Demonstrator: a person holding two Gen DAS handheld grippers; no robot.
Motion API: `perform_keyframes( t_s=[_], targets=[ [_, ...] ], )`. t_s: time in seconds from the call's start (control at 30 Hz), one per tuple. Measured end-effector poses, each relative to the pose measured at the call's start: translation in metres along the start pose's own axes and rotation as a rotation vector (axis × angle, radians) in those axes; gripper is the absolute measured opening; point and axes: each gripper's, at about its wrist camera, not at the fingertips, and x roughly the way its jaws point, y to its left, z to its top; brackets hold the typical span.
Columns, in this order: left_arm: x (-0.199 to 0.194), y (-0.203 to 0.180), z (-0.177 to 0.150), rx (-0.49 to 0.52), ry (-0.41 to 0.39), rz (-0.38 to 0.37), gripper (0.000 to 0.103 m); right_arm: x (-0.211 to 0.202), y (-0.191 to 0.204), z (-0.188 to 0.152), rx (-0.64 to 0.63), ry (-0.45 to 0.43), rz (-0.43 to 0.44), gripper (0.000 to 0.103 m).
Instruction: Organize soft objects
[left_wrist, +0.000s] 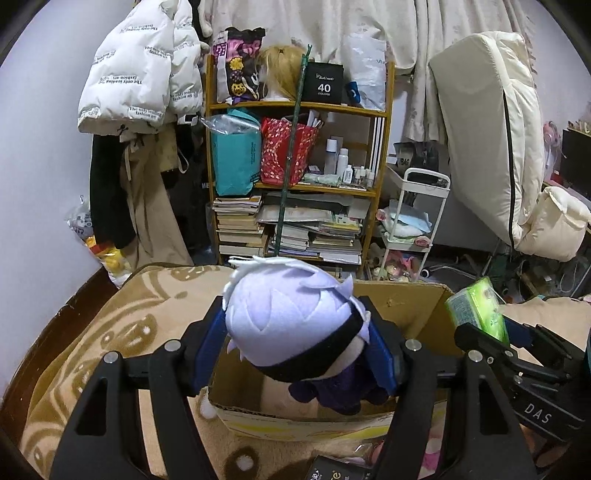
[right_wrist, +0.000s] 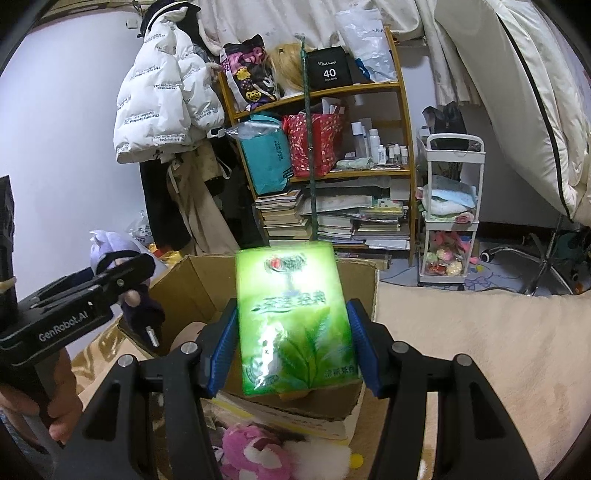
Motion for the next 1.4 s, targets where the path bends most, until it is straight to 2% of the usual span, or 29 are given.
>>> perform_keyframes(
  t_s=[0.2, 0.27, 0.3, 0.4, 0.53, 0.7, 1.03, 1.4],
  targets=[
    [0.007, 0.0, -0.002, 0.004, 0.03, 0.008, 0.072, 0.001, 0.002, -0.001, -0.004, 0.006, 0.005, 0.06],
    [0.008, 0.001, -0.002, 0.005, 0.032, 0.011, 0.078, 0.001, 0.002, -0.001, -0.003, 0.007, 0.005, 0.06],
    [0.008, 0.001, -0.002, 0.004, 0.033, 0.015, 0.083, 0.001, 0.002, -0.001, -0.005, 0.006, 0.004, 0.06],
    [0.007, 0.003, -0.003, 0.002, 0.032, 0.024, 0.086, 0.002, 0.002, -0.001, -0.004, 0.011, 0.001, 0.061],
    [0.009, 0.007, -0.004, 0.01, 0.06, 0.051, 0.091, 0.002, 0.0, -0.003, -0.001, 0.016, -0.004, 0.069],
    [0.004, 0.013, -0.005, 0.011, 0.082, 0.086, 0.093, -0.002, 0.0, -0.003, 0.012, 0.016, -0.011, 0.081],
    [-0.022, 0.023, -0.016, 0.002, 0.145, 0.113, 0.096, -0.016, 0.001, -0.009, 0.03, 0.047, -0.023, 0.083],
    [-0.043, 0.024, -0.034, -0.004, 0.245, 0.107, 0.096, -0.027, 0.006, -0.033, 0.021, 0.157, -0.038, 0.083]
  ],
)
